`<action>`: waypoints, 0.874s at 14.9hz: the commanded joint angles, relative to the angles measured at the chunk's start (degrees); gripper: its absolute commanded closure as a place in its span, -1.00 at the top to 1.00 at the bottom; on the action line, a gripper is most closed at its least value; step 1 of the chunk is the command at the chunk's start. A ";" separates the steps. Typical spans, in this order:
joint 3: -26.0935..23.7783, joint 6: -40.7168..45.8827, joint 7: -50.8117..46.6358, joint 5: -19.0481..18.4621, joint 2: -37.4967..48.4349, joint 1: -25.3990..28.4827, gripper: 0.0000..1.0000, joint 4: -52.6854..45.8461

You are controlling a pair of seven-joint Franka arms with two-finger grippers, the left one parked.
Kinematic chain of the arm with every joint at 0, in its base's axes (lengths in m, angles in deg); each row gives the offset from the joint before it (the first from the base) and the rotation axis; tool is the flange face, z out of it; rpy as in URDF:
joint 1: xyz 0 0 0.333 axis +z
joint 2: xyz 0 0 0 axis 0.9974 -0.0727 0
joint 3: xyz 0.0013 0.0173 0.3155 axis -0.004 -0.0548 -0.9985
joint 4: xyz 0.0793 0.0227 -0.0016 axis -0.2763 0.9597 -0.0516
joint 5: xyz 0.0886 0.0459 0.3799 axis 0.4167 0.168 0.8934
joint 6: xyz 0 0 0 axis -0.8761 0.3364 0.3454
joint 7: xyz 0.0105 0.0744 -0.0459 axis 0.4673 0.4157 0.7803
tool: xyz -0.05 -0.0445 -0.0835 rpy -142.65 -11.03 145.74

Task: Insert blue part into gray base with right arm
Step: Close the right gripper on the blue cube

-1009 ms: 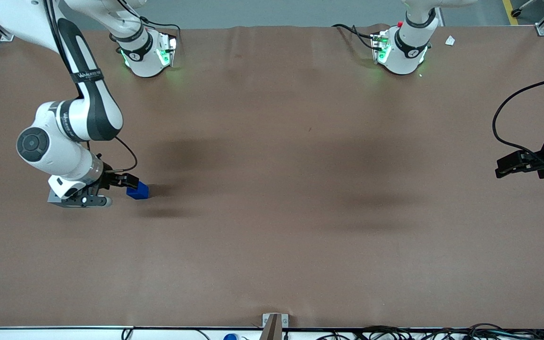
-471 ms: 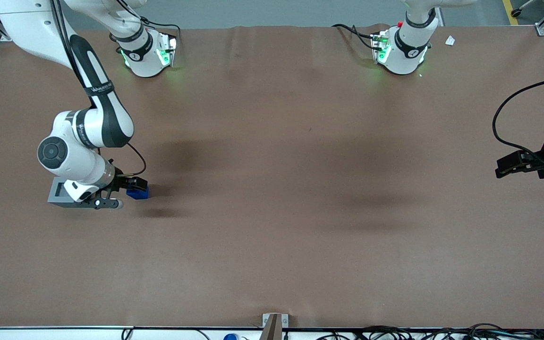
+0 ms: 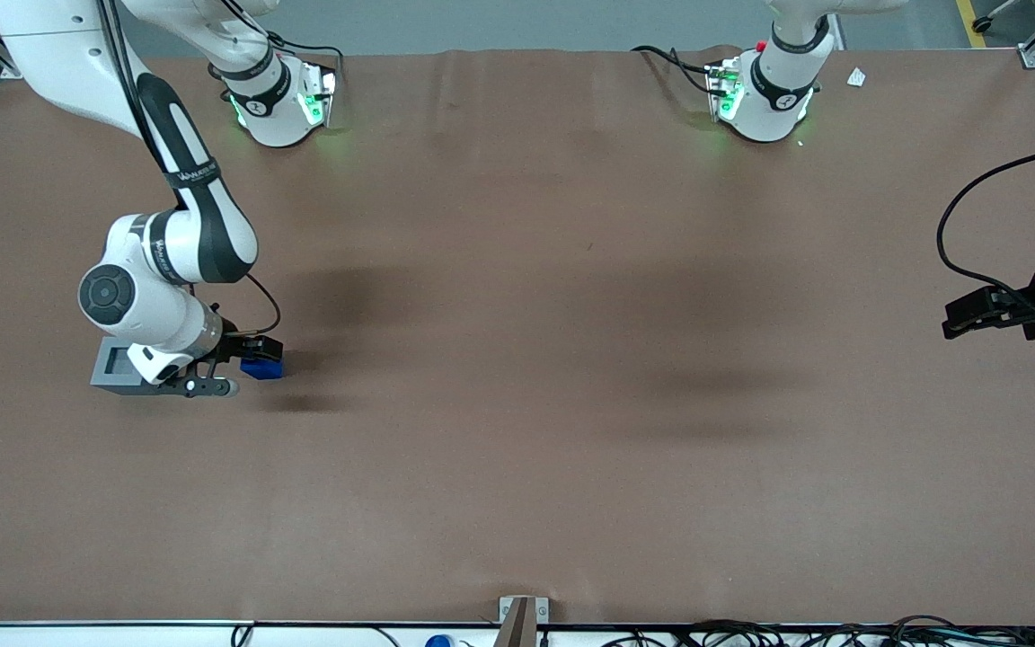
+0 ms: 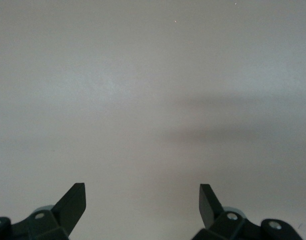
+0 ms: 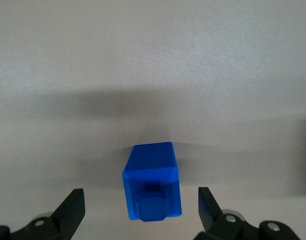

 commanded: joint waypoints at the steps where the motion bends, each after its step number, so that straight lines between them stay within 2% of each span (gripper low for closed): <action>1: -0.10 -1.61 1.41 0.56 0.21 -0.87 0.99 1.23; 8: -0.19 -2.40 1.41 0.56 -0.06 -0.61 0.85 2.29; 13: -0.19 -2.84 1.32 0.56 -0.15 -0.26 0.65 2.38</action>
